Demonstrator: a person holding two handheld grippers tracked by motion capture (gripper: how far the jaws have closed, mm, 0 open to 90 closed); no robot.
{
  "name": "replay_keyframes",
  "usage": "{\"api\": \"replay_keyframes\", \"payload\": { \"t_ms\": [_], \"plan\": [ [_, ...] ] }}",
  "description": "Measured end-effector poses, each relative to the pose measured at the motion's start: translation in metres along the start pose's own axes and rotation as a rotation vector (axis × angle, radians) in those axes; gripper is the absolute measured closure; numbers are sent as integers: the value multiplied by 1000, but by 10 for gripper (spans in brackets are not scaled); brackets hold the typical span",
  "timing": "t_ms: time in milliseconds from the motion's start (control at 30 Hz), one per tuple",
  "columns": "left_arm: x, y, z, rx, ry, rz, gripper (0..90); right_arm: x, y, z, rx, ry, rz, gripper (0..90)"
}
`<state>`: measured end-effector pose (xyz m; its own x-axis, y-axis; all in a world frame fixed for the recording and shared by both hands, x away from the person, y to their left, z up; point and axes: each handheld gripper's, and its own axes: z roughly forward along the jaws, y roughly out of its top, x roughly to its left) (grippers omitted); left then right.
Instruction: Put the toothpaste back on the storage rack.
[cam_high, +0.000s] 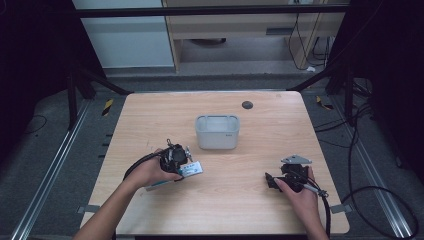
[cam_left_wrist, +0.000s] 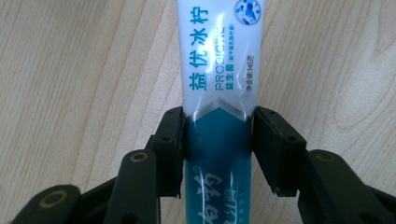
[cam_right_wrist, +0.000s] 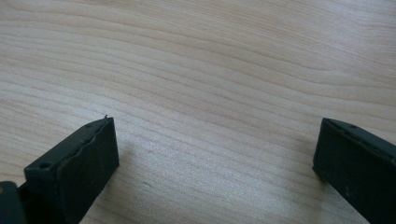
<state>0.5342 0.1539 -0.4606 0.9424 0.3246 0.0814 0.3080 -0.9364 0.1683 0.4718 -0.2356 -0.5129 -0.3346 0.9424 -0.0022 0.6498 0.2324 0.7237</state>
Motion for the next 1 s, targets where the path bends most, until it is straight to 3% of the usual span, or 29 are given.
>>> {"api": "replay_keyframes", "payload": {
  "t_ms": [400,733,1000],
  "plan": [
    [2,-1,-2,-3,-14,-8,634,0,0,0,0,0,0,4],
    [2,-2,-7,-18,-22,-24,753,0,0,0,0,0,0,4],
    [2,-4,-9,-30,-21,-38,780,0,0,0,0,0,0,4]
  ]
}}
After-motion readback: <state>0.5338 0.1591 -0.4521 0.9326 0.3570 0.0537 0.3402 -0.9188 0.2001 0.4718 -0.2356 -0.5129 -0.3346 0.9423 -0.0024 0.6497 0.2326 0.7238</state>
